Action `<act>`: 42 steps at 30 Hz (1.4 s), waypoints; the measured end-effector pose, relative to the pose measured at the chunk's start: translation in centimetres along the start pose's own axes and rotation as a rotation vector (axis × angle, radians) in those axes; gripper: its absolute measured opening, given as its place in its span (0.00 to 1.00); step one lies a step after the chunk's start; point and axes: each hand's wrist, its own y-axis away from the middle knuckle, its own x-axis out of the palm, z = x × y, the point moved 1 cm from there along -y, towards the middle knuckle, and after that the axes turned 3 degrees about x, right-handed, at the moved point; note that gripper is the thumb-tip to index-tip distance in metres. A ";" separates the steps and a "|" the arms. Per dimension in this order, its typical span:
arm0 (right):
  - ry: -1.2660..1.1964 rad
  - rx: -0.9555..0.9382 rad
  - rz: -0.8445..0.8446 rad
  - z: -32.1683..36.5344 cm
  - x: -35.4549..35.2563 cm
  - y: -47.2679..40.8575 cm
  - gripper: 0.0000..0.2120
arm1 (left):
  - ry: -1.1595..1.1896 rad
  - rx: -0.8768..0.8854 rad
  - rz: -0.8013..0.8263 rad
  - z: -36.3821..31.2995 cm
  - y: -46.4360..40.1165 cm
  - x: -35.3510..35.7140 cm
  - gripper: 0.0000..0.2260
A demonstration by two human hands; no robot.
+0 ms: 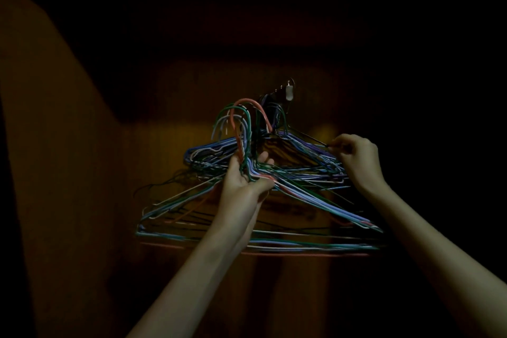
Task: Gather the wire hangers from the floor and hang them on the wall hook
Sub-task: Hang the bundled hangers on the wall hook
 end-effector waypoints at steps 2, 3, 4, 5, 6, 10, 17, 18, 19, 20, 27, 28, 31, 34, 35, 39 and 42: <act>0.005 -0.009 0.018 -0.2 1.1 -0.9 0.09 | -0.007 0.006 -0.008 0.0 -0.3 -0.1 0.32; 0.014 -0.007 0.031 -0.3 1.6 -1.3 0.09 | -0.007 0.007 -0.009 0.1 -0.4 -0.2 0.32; 0.029 -0.006 0.044 -0.4 2.1 -1.7 0.08 | -0.005 0.007 -0.011 0.1 -0.5 -0.3 0.32; 0.044 -0.006 0.059 -0.6 2.6 -2.0 0.07 | -0.003 0.007 -0.014 0.2 -0.6 -0.4 0.33; 0.056 -0.005 0.074 -0.8 3.0 -2.3 0.07 | 0.001 0.007 -0.019 0.2 -0.7 -0.5 0.33; 0.060 0.014 0.093 -2.1 4.4 -3.0 0.06 | 0.006 0.007 -0.042 0.5 -1.2 -0.8 0.32; 0.055 0.021 0.132 -3.0 5.8 -4.3 0.08 | 0.008 0.010 -0.064 1.0 -2.6 -1.2 0.32; 0.047 0.020 0.149 -3.0 5.9 -4.5 0.09 | 0.012 0.012 -0.065 1.0 -2.7 -1.2 0.32; 0.035 0.023 0.166 -3.0 6.1 -4.7 0.09 | 0.014 0.014 -0.064 1.1 -2.8 -1.3 0.31; 0.028 0.027 0.187 -3.0 6.2 -4.9 0.10 | 0.016 0.016 -0.061 1.1 -2.9 -1.3 0.31; 0.054 0.038 0.264 -3.5 6.9 -4.8 0.10 | 0.014 0.007 -0.060 1.4 -3.4 -1.4 0.32; 0.056 0.036 0.264 -3.5 6.9 -4.7 0.10 | 0.011 0.006 -0.063 1.5 -3.4 -1.4 0.32; 0.082 0.040 0.263 -3.4 6.8 -4.6 0.08 | 0.016 0.002 -0.072 1.6 -3.3 -1.3 0.31; 0.092 0.043 0.228 -3.3 6.5 -4.0 0.05 | 0.022 -0.007 -0.071 1.6 -3.2 -1.4 0.32; 0.094 0.038 0.214 -3.1 6.4 -3.8 0.06 | 0.025 -0.012 -0.069 1.6 -3.1 -1.4 0.33; 0.156 0.070 0.225 -2.7 5.9 -3.2 0.13 | 0.028 -0.020 -0.063 1.5 -2.9 -1.5 0.34; 0.239 0.042 0.245 -2.5 4.9 -2.5 0.20 | 0.040 -0.020 -0.061 1.4 -2.7 -1.6 0.35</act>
